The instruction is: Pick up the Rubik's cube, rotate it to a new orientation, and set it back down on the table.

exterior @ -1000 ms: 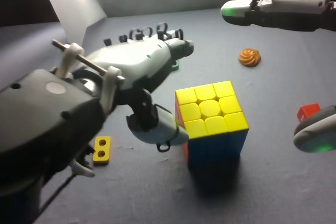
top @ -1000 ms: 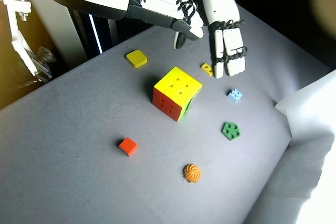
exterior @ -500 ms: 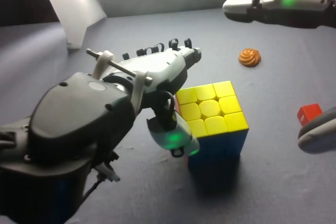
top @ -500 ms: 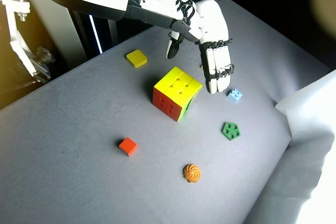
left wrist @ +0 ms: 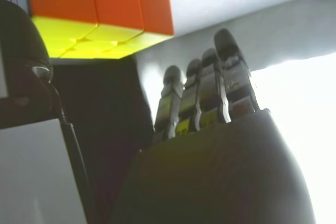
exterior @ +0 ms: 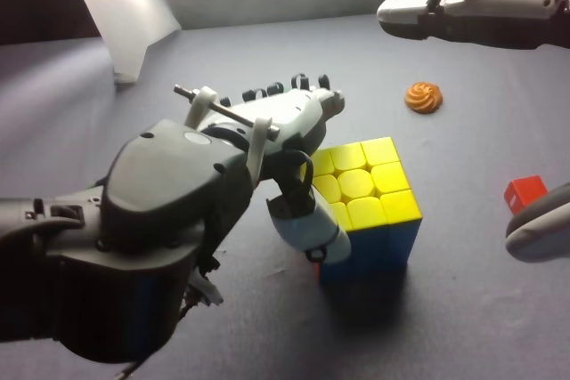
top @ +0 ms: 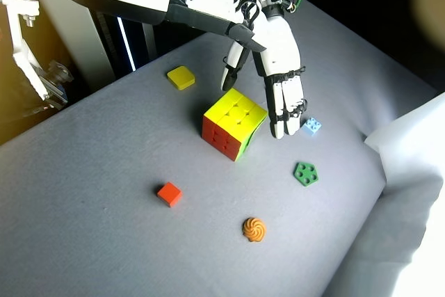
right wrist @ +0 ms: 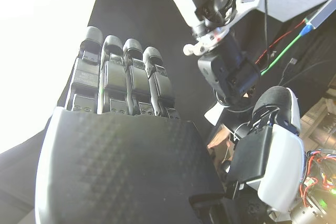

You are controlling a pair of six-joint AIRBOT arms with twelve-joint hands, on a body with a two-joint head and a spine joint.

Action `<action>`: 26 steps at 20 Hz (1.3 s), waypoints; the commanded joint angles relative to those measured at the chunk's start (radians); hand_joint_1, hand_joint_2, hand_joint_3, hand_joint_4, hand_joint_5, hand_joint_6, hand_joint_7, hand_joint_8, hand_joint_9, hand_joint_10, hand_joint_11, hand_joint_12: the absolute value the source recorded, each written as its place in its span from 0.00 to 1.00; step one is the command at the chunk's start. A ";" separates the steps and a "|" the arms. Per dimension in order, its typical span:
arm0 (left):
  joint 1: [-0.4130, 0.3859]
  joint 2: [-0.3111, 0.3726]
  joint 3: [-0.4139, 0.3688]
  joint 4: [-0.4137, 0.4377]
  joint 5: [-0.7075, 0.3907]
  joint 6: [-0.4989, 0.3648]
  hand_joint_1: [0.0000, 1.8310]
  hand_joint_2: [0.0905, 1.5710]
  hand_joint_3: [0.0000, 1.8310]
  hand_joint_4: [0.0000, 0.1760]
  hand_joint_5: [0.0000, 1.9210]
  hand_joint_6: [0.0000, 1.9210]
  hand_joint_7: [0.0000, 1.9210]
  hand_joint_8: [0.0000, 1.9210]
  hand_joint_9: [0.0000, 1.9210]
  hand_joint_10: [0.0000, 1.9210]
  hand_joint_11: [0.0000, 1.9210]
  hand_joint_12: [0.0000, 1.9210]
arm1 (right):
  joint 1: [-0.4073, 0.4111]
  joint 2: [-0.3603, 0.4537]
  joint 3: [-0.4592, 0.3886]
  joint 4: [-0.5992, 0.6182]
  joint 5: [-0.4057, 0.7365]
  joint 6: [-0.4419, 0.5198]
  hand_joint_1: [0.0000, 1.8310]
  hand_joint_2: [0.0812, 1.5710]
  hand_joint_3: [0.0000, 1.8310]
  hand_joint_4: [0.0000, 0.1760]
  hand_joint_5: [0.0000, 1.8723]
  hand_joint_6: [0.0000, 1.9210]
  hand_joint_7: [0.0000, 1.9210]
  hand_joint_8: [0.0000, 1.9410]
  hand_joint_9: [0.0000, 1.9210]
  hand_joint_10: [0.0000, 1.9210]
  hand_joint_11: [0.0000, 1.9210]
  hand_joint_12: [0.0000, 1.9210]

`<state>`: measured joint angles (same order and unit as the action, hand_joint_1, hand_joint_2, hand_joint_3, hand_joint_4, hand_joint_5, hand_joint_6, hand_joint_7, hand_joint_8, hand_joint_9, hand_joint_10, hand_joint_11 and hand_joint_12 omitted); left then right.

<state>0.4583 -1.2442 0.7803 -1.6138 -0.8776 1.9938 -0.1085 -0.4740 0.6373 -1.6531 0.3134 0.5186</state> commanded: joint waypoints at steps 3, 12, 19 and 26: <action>0.000 -0.019 0.017 0.046 -0.019 0.021 0.68 0.50 0.00 0.12 0.06 0.00 0.00 0.00 0.00 0.00 0.00 0.19 | 0.014 0.002 -0.003 0.038 -0.004 0.000 0.12 0.50 0.00 0.00 0.06 0.00 0.06 0.00 0.04 0.00 0.00 0.17; -0.011 -0.071 0.067 -0.024 -0.020 0.065 0.71 0.52 0.00 0.17 0.05 0.00 0.00 0.00 0.00 0.00 0.00 0.22 | 0.014 0.002 -0.003 0.038 -0.002 0.000 0.12 0.50 0.00 0.00 0.05 0.00 0.05 0.00 0.03 0.00 0.00 0.14; -0.001 -0.094 0.092 -0.048 -0.021 0.089 0.72 0.52 0.00 0.19 0.04 0.00 0.00 0.00 0.00 0.00 0.00 0.17 | 0.014 0.002 -0.003 0.038 0.000 0.000 0.13 0.50 0.00 0.00 0.05 0.00 0.05 0.00 0.04 0.00 0.00 0.16; 0.031 -0.112 0.111 -0.055 -0.021 0.091 0.68 0.51 0.00 0.12 0.07 0.00 0.00 0.00 0.00 0.00 0.00 0.19 | 0.014 0.002 -0.003 0.038 0.001 -0.001 0.13 0.50 0.00 0.00 0.05 0.00 0.05 0.00 0.03 0.00 0.00 0.10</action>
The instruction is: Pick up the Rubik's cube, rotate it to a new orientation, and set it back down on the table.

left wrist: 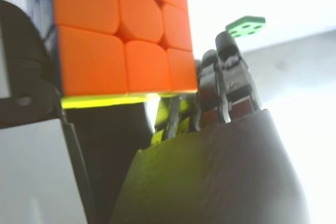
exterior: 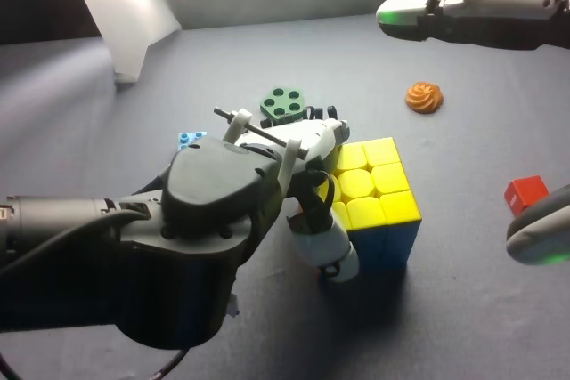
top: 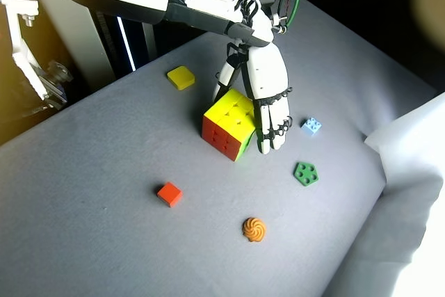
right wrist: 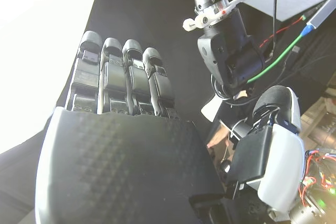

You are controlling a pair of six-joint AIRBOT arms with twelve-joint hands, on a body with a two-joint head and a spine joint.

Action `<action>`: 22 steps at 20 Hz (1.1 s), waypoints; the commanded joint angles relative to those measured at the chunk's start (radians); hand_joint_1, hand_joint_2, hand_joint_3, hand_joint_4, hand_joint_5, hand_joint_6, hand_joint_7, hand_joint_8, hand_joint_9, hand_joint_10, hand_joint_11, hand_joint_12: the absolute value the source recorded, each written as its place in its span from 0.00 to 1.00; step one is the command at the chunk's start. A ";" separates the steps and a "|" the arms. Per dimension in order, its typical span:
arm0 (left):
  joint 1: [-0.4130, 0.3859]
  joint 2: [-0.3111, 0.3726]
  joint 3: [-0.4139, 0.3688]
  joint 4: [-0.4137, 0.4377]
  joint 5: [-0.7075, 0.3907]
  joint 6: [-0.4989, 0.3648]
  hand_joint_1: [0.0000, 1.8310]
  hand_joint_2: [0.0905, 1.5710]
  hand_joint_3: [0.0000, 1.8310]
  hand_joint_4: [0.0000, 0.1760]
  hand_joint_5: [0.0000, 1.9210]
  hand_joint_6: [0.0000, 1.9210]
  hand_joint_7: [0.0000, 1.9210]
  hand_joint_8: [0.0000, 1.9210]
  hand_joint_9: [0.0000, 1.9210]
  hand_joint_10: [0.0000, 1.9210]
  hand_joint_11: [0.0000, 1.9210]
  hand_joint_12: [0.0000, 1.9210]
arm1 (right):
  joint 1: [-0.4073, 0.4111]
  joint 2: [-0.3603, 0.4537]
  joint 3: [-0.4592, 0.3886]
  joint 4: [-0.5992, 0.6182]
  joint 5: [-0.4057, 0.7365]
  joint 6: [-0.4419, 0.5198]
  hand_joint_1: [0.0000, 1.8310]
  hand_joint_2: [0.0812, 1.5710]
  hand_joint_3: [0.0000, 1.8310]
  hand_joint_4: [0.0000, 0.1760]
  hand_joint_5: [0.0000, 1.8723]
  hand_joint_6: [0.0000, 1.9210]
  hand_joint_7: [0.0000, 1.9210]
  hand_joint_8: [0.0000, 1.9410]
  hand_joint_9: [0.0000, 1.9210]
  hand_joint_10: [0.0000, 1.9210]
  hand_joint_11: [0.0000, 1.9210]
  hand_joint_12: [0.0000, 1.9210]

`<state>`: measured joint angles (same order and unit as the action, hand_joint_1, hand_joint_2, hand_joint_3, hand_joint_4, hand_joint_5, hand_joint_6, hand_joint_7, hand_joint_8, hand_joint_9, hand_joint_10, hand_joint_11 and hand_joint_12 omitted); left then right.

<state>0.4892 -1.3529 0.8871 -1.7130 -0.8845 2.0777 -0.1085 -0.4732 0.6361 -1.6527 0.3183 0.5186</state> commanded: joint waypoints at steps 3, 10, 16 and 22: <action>0.007 -0.018 0.016 0.046 -0.007 0.006 0.72 0.52 0.00 0.00 0.05 0.00 0.00 0.00 0.00 0.00 0.00 0.17 | 0.015 0.001 -0.002 0.038 -0.002 -0.001 0.12 0.50 0.00 0.00 0.05 0.00 0.05 0.00 0.02 0.00 0.00 0.09; 0.013 -0.027 0.021 0.054 -0.004 0.001 0.70 0.53 0.00 0.14 0.06 0.00 0.00 0.00 0.00 0.00 0.00 0.16 | 0.015 0.001 -0.002 0.038 -0.001 -0.001 0.12 0.50 0.00 0.00 0.05 0.00 0.04 0.00 0.03 0.00 0.00 0.13; 0.022 -0.029 0.023 0.065 -0.003 -0.011 0.70 0.54 0.00 0.29 0.11 0.01 0.05 0.01 0.06 0.01 0.00 0.46 | 0.016 0.004 -0.002 0.038 0.000 -0.001 0.15 0.51 0.00 0.00 0.05 0.00 0.05 0.00 0.03 0.00 0.00 0.13; 0.027 -0.031 0.023 0.082 -0.001 -0.025 0.75 0.66 0.00 0.00 0.35 0.01 0.41 0.01 0.41 0.03 0.24 0.55 | 0.020 0.006 -0.002 0.038 0.000 -0.004 0.13 0.51 0.00 0.00 0.07 0.00 0.07 0.00 0.05 0.00 0.00 0.19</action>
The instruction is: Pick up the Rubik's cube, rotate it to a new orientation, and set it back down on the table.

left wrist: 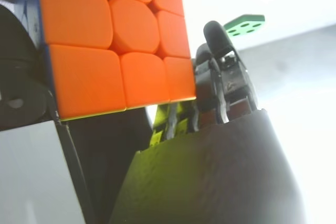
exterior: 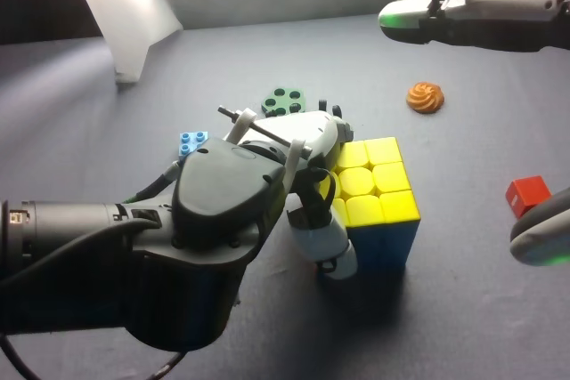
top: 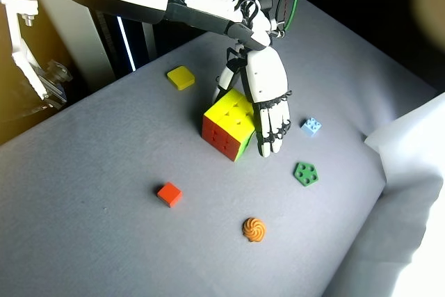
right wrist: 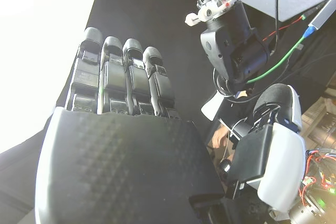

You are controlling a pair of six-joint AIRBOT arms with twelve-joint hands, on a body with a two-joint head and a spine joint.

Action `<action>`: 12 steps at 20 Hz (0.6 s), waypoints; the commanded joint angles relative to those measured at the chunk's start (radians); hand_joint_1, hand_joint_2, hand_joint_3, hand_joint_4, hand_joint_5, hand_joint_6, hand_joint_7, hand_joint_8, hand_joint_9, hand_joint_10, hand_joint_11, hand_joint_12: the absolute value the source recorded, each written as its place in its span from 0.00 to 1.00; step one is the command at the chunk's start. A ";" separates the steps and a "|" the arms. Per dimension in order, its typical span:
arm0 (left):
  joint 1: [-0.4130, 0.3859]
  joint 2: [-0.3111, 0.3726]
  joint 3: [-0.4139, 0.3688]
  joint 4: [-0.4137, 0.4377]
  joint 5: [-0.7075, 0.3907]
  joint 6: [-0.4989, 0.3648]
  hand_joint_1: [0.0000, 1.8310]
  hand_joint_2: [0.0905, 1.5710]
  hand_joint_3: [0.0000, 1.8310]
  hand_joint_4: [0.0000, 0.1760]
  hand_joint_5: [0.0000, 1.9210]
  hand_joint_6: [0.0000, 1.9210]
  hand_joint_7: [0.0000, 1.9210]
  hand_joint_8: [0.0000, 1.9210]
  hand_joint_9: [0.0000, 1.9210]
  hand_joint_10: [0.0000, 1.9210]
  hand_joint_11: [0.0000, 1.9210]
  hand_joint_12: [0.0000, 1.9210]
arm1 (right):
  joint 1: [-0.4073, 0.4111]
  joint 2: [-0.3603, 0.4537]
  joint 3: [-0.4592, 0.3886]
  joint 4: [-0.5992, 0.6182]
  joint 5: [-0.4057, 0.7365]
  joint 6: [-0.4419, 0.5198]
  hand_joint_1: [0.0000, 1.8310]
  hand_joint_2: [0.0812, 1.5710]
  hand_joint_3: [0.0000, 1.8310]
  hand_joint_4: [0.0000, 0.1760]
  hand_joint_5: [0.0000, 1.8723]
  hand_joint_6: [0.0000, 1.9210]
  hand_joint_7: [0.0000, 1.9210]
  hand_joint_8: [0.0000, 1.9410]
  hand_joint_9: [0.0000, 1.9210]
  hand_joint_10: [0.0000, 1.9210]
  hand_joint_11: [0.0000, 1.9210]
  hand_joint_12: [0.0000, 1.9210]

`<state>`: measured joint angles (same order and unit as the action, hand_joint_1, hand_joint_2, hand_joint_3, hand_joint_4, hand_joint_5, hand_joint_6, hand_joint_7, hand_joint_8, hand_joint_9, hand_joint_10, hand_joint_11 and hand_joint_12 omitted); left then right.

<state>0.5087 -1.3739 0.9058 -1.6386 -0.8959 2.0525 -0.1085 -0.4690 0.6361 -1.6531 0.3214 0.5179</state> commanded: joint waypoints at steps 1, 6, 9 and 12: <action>0.008 -0.010 0.004 0.011 0.011 -0.002 0.79 0.73 0.00 0.00 0.42 0.01 0.43 0.47 0.43 0.57 0.29 0.59 | 0.021 0.002 -0.002 0.038 -0.003 -0.004 0.14 0.51 0.00 0.00 0.07 0.00 0.06 0.00 0.05 0.00 0.00 0.18; 0.010 -0.009 -0.002 0.057 0.015 -0.032 0.73 0.75 0.00 0.00 0.46 0.54 0.40 0.72 0.34 0.80 0.23 0.78 | 0.018 0.009 0.000 0.038 -0.010 -0.080 0.13 0.51 0.00 0.00 0.06 0.00 0.06 0.00 0.04 0.00 0.00 0.16; -0.003 0.001 -0.010 0.073 0.021 -0.032 0.72 0.74 0.00 0.00 0.48 0.53 0.41 0.69 0.36 0.75 0.23 0.81 | 0.008 0.009 0.014 0.038 -0.036 -0.100 0.14 0.52 0.00 0.00 0.05 0.00 0.04 0.00 0.03 0.00 0.00 0.12; -0.022 0.024 -0.024 0.080 0.024 -0.032 0.66 0.73 0.00 0.00 0.51 0.48 0.42 0.72 0.36 0.63 0.20 0.81 | -0.002 0.009 0.031 0.038 -0.051 -0.101 0.14 0.52 0.00 0.00 0.04 0.00 0.04 0.00 0.02 0.00 0.00 0.10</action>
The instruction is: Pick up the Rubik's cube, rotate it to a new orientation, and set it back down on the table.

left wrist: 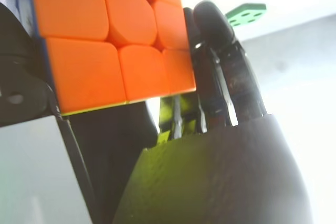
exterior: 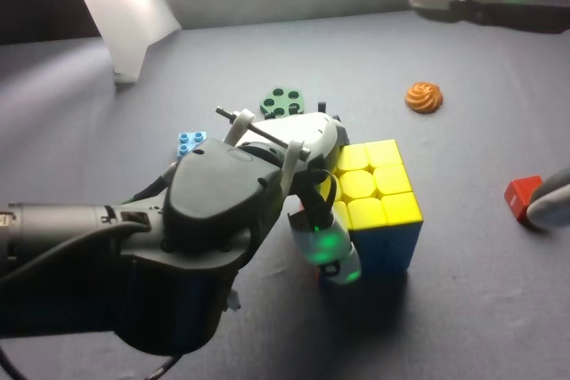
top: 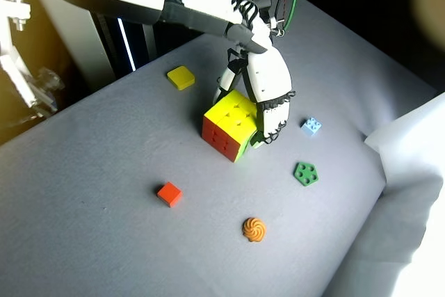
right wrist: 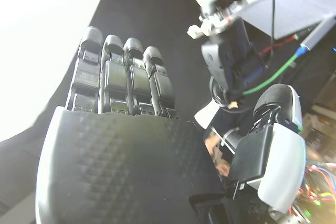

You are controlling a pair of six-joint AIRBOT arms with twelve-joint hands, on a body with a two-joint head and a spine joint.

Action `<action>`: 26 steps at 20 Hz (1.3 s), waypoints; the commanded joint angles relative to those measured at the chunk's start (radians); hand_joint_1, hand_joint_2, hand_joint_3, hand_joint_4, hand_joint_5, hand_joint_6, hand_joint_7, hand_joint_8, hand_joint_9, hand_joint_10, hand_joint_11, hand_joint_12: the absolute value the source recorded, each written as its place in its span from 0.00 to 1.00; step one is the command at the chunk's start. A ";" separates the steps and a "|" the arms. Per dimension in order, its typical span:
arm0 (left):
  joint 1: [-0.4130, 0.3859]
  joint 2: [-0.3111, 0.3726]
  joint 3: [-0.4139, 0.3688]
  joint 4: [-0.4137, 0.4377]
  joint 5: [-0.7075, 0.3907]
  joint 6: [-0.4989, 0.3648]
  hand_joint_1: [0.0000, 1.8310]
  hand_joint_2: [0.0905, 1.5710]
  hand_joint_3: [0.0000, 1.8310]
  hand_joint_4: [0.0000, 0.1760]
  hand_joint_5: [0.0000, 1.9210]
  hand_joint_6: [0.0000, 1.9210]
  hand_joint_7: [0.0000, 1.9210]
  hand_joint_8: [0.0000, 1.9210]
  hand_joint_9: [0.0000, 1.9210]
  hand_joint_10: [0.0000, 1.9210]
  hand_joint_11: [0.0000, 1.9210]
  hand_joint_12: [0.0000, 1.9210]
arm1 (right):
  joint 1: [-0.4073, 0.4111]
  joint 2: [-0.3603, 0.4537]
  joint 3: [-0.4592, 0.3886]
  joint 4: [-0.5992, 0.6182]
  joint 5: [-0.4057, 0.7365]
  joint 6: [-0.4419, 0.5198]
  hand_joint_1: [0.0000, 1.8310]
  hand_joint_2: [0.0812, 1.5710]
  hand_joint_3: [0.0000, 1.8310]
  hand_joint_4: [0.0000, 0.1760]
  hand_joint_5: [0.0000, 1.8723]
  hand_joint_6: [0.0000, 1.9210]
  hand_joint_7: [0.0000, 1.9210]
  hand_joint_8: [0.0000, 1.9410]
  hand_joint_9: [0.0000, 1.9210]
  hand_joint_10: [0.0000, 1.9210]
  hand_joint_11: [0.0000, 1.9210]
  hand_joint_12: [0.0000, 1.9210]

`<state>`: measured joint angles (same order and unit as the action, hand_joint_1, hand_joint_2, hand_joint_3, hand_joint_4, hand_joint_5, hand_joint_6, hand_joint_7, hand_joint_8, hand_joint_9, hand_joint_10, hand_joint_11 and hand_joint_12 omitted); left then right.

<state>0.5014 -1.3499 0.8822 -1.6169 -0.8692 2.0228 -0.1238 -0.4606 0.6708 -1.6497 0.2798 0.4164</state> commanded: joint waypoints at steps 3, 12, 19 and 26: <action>-0.035 0.023 -0.015 0.067 0.013 -0.003 0.67 0.73 0.00 0.00 0.48 0.55 0.43 0.65 0.36 0.60 0.20 0.76 | 0.000 0.000 0.017 0.035 -0.009 -0.017 0.13 0.52 0.00 0.00 0.05 0.00 0.04 0.00 0.02 0.00 0.00 0.10; -0.113 0.089 -0.031 0.095 0.087 -0.003 0.67 0.73 0.00 0.00 0.49 0.56 0.41 0.66 0.35 0.64 0.20 0.78 | -0.034 -0.036 0.074 0.003 -0.007 -0.080 0.12 0.53 0.00 0.00 0.02 0.00 0.01 0.00 0.00 0.00 0.00 0.03; -0.146 0.087 -0.038 0.079 0.088 -0.010 0.74 0.74 0.00 0.00 0.46 0.58 0.42 0.64 0.38 0.75 0.25 0.75 | -0.076 -0.065 0.074 -0.044 -0.007 -0.080 0.39 0.84 0.00 0.00 0.19 0.00 0.38 0.89 0.38 0.96 0.33 0.99; -0.158 0.087 -0.032 0.087 0.096 -0.022 0.67 0.73 0.00 0.00 0.49 0.57 0.42 0.64 0.37 0.63 0.22 0.76 | -0.102 -0.077 0.074 -0.059 -0.007 -0.080 0.73 0.81 0.00 0.00 0.21 0.00 0.41 1.00 0.50 1.00 0.53 1.00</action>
<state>0.3603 -1.2629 0.8478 -1.6016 -0.7696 2.0140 -0.2379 -0.5373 0.7452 -1.7313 0.2852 0.3389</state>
